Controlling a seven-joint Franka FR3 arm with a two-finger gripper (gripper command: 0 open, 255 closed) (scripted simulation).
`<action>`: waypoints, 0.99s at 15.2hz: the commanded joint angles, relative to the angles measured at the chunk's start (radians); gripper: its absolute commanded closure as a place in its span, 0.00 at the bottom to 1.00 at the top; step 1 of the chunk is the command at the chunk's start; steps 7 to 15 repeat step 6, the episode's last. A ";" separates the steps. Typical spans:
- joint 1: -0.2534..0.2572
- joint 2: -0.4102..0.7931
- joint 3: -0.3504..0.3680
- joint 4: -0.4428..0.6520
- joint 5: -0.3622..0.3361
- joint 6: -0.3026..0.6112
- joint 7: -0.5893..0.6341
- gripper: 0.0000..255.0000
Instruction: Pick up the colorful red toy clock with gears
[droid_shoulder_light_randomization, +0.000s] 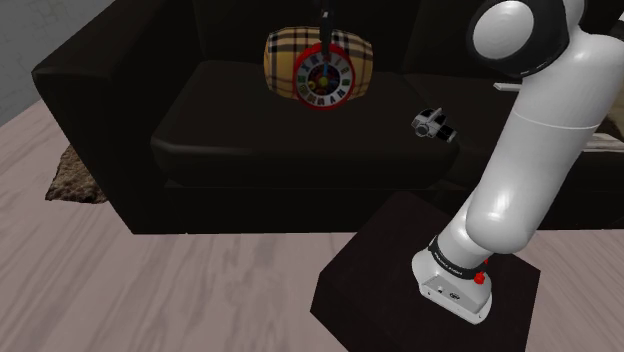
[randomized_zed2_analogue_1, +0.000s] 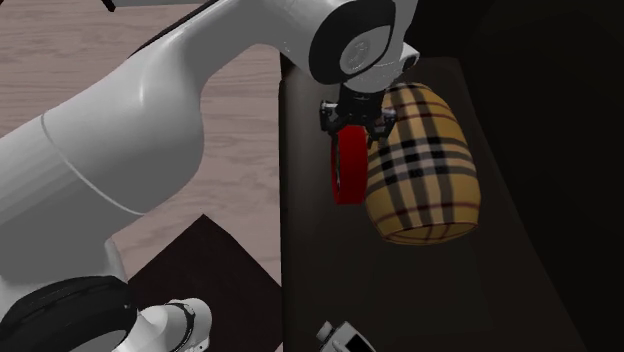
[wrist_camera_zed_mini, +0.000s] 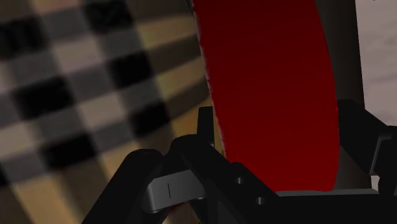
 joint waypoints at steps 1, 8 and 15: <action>0.000 0.014 0.000 0.048 0.002 -0.033 -0.001 1.00; -0.004 0.036 -0.001 0.124 0.005 -0.086 -0.006 1.00; -0.004 0.036 -0.001 0.124 0.005 -0.086 -0.006 1.00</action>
